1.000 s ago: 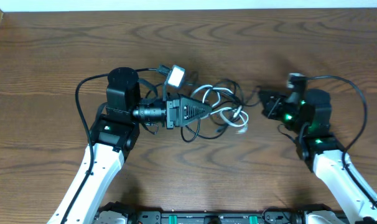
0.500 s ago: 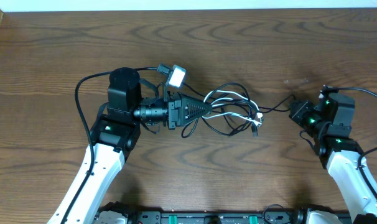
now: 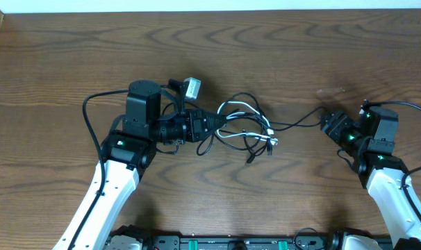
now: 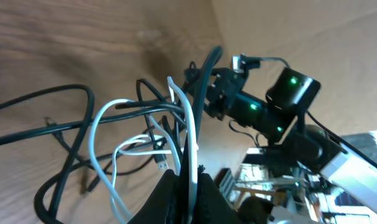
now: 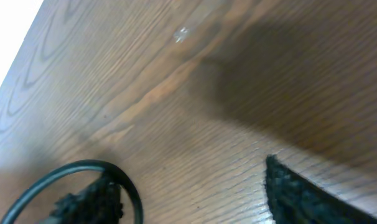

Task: Untangle cables

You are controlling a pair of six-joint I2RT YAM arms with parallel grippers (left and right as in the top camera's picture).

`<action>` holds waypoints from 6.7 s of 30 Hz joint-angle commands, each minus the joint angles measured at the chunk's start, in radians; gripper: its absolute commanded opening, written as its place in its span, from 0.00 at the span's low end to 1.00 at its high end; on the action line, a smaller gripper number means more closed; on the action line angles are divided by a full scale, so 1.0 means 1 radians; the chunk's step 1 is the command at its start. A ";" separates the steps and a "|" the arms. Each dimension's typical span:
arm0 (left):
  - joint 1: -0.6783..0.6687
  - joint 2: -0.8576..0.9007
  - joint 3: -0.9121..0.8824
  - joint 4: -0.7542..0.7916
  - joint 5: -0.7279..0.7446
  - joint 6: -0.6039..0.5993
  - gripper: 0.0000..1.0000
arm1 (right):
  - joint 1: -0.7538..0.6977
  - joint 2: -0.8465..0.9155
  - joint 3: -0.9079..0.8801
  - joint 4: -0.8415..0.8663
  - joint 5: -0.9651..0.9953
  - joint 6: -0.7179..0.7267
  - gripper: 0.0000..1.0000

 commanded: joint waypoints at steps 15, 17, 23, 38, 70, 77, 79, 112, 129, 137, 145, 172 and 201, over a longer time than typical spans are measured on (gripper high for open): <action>0.002 0.017 0.012 0.011 -0.226 -0.085 0.15 | 0.082 -0.003 0.003 -0.021 -0.607 -0.119 0.99; -0.010 0.024 0.012 0.014 -0.226 -0.085 0.14 | 0.120 -0.003 0.003 -0.002 -0.607 -0.119 0.99; -0.090 0.043 0.012 0.079 -0.214 -0.085 0.14 | 0.263 -0.003 0.003 0.171 -0.546 -0.119 0.99; -0.190 0.042 0.012 0.183 -0.154 -0.077 0.14 | 0.424 -0.002 0.003 0.216 -0.294 -0.134 0.52; -0.298 0.042 0.012 0.213 -0.084 -0.071 0.24 | 0.475 0.000 0.003 0.231 0.074 -0.092 0.01; -0.298 0.042 0.012 -0.111 -0.334 0.010 0.33 | 0.362 -0.082 0.004 0.251 0.056 -0.027 0.01; -0.298 0.042 0.012 -0.186 -0.464 0.010 0.38 | 0.319 -0.120 0.004 0.257 0.022 -0.011 0.01; 0.008 0.042 0.012 -0.613 -1.116 -0.476 0.40 | -0.288 -0.394 0.003 0.126 -0.228 0.181 0.18; 0.022 0.042 0.012 -0.397 -0.785 -0.428 0.84 | -0.287 -0.375 0.003 -0.080 -0.255 0.165 0.49; 0.017 0.042 0.012 -0.357 -0.478 -0.168 0.91 | -0.287 -0.374 0.003 -0.203 -0.255 0.112 0.55; -0.046 0.071 0.011 -0.293 -0.483 -0.236 0.91 | -0.287 -0.374 0.003 -0.283 -0.254 0.082 0.57; -0.207 0.494 0.011 0.065 -0.581 -0.468 0.19 | -0.200 -0.305 0.002 -0.386 -0.243 0.056 0.58; -0.137 0.355 0.019 0.259 0.075 0.059 0.08 | 0.100 -0.219 0.002 -0.214 -0.650 -0.441 0.64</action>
